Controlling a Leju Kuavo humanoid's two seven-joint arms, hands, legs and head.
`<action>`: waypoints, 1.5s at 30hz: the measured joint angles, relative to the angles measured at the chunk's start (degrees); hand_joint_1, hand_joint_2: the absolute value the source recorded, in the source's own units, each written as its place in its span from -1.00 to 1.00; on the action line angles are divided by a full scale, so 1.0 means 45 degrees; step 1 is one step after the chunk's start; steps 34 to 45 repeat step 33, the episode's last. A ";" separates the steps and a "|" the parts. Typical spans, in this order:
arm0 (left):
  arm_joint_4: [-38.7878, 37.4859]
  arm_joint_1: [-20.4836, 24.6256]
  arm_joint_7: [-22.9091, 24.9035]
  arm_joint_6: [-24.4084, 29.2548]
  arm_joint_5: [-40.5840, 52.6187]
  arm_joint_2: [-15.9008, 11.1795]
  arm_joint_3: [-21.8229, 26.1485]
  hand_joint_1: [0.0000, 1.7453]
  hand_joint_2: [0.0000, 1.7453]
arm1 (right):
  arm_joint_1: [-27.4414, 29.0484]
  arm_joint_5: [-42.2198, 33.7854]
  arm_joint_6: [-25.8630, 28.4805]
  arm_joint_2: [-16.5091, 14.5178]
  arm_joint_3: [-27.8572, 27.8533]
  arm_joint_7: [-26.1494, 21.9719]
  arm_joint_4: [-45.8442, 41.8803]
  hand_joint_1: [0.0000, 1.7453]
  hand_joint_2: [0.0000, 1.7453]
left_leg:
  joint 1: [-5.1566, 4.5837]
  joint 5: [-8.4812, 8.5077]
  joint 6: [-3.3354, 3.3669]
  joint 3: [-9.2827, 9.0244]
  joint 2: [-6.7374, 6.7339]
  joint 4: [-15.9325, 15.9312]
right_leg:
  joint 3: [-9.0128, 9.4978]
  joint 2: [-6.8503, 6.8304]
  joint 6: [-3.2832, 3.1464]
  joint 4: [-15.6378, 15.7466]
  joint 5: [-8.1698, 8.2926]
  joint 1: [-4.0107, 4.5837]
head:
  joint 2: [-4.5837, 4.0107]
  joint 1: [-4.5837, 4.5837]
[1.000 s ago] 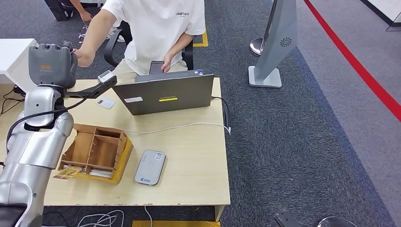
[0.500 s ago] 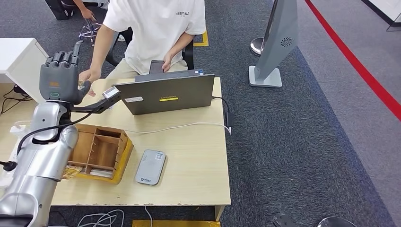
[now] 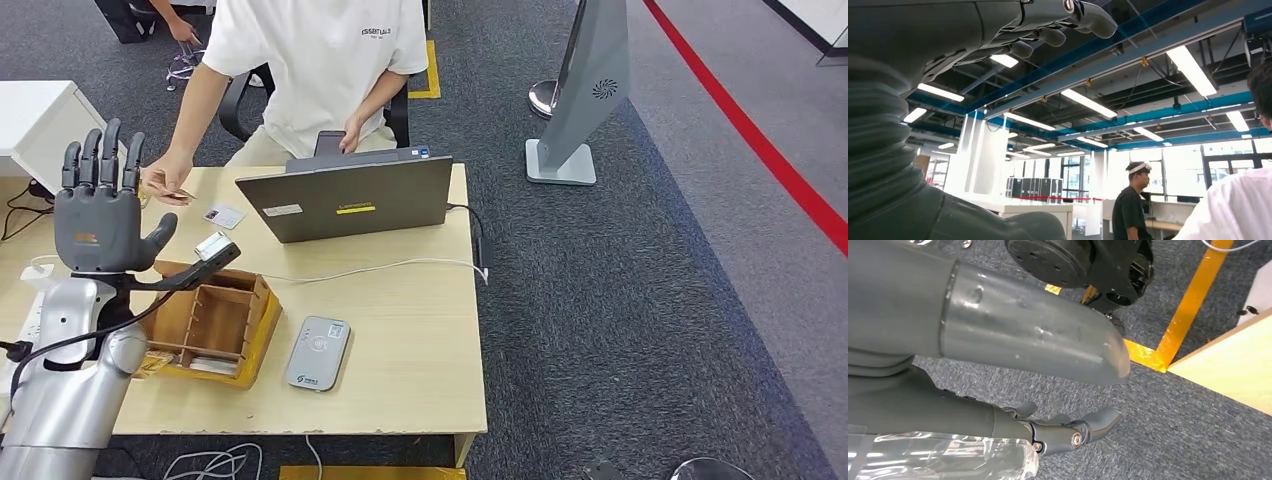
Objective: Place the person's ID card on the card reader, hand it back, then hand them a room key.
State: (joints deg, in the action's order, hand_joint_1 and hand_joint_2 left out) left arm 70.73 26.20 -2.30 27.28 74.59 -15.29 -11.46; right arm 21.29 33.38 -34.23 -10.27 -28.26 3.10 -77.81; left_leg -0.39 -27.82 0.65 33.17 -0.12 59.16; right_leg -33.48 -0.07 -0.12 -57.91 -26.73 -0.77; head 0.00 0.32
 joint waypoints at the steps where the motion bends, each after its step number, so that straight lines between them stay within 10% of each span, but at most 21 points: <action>1: 0.0317 -0.0465 -0.0118 0.0145 -0.0458 -0.0239 0.0216 -1.00 1.00 | 0.0044 0.0036 -0.0086 -0.0037 -0.0064 -0.0023 -0.0069 -1.00 -1.00 | -0.0001 -0.0012 -0.0009 -0.0017 -0.0032 -0.0008 | 0.0007 0.0036 -0.0005 -0.0003 -0.0003 -0.0005 | 0.0000 -0.0001; 5: 0.1954 -0.3840 -0.2071 0.0363 -0.4102 -0.1314 0.2738 -1.00 1.00 | 0.0489 0.0644 -0.0842 -0.0322 -0.0669 -0.0439 -0.0484 -1.00 -1.00 | -0.0007 -0.0102 -0.0062 -0.0107 -0.0212 -0.0030 | 0.0015 0.0218 -0.0054 -0.0011 -0.0051 -0.0010 | 0.0000 -0.0016; 8: 0.2375 -0.5924 -0.5097 -0.2071 -0.7176 -0.1527 0.6633 -1.00 1.00 | 0.0740 0.1628 -0.1634 -0.0646 -0.1485 -0.1176 -0.0796 -1.00 -1.00 | 0.0019 -0.0127 -0.0085 -0.0103 -0.0233 -0.0037 | -0.0010 0.0245 -0.0090 -0.0010 -0.0097 0.0018 | 0.0000 -0.0029; 13: 0.0651 -0.6169 -0.8019 -0.7329 -0.8302 -0.1404 1.4857 -1.00 1.00 | 0.0757 0.3287 -0.3024 -0.1347 -0.3290 -0.2538 -0.1412 -1.00 -1.00 | 0.0067 -0.0160 -0.0110 -0.0084 -0.0197 -0.0038 | -0.0010 0.0202 -0.0120 -0.0005 -0.0139 0.0054 | 0.0000 -0.0012; 18: -0.2362 -0.5702 -0.8264 -0.7604 -0.9146 -0.1386 1.9203 -1.00 1.00 | 0.1050 0.2580 -0.3577 -0.1705 -0.4084 -0.2236 -0.2325 -1.00 -1.00 | 0.0082 -0.0165 -0.0118 -0.0096 -0.0099 -0.0037 | 0.0010 0.0097 -0.0143 0.0000 -0.0176 0.0085 | 0.0000 -0.0030; 26: -0.6823 -0.5366 -0.6527 -0.7939 -1.6277 -0.1235 2.1468 -1.00 1.00 | 0.1289 0.1876 -0.3699 -0.1955 -0.4210 -0.1452 -0.3240 -1.00 -1.00 | 0.0050 -0.0164 -0.0115 -0.0147 0.0002 -0.0035 | 0.0115 -0.0004 -0.0128 0.0004 -0.0196 0.0055 | 0.0000 -0.0039; 30: -0.9122 -0.5365 -0.6307 -0.7390 -1.7610 0.0020 2.1748 -1.00 -1.00 | 0.1310 0.2359 -0.3876 -0.2030 -0.4216 -0.1521 -0.3534 -1.00 -1.00 | -0.0005 -0.0160 -0.0083 -0.0152 0.0033 -0.0033 | 0.0126 -0.0044 -0.0102 0.0011 -0.0202 0.0008 | 0.0000 -0.0035; 33: -1.0245 -0.5318 -0.5782 -0.6662 -1.7337 0.1221 2.1749 -1.00 -1.00 | 0.1323 0.2968 -0.4005 -0.2041 -0.4213 -0.1726 -0.3758 -1.00 -1.00 | -0.0024 -0.0160 -0.0061 -0.0151 0.0035 -0.0027 | 0.0129 -0.0050 -0.0075 0.0017 -0.0190 -0.0015 | 0.0000 -0.0054; 45: -1.0245 -0.5318 -0.5782 -0.6662 -1.7337 0.1221 2.1749 -1.00 -1.00 | 0.1323 0.2968 -0.4005 -0.2041 -0.4213 -0.1726 -0.3758 -1.00 -1.00 | -0.0024 -0.0160 -0.0061 -0.0151 0.0035 -0.0027 | 0.0129 -0.0050 -0.0075 0.0017 -0.0190 -0.0015 | 0.0000 -0.0054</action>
